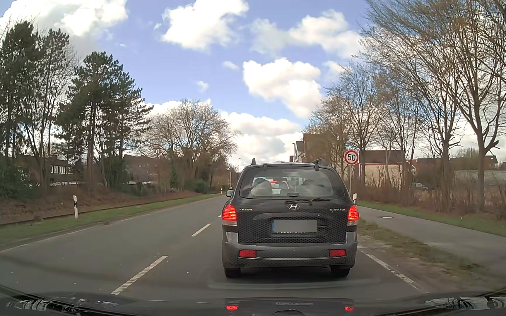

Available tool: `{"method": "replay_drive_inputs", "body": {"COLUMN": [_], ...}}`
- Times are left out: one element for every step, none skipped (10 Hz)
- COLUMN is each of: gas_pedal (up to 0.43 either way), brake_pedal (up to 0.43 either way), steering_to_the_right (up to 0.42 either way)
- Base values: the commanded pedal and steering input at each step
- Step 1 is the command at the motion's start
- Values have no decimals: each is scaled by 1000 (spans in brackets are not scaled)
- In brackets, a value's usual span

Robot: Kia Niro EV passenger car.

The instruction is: Follow the waypoints while adhering to traffic rules and regulations

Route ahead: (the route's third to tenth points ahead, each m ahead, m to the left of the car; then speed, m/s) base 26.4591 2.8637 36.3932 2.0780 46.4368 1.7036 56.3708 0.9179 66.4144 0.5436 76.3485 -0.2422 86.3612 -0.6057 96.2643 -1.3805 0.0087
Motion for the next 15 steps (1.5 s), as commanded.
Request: {"method": "replay_drive_inputs", "body": {"gas_pedal": [0, 0, 0, 0, 0, 0, 0, 0, 0, 0, 0, 0, 0, 0, 0], "brake_pedal": [220, 220, 220, 220, 220, 213, 220, 220, 220, 220, 220, 213, 220, 220, 220], "steering_to_the_right": [0, 0, 0, 0, 0, 0, 0, 0, 0, 0, 0, 0, 0, 0, 0]}}
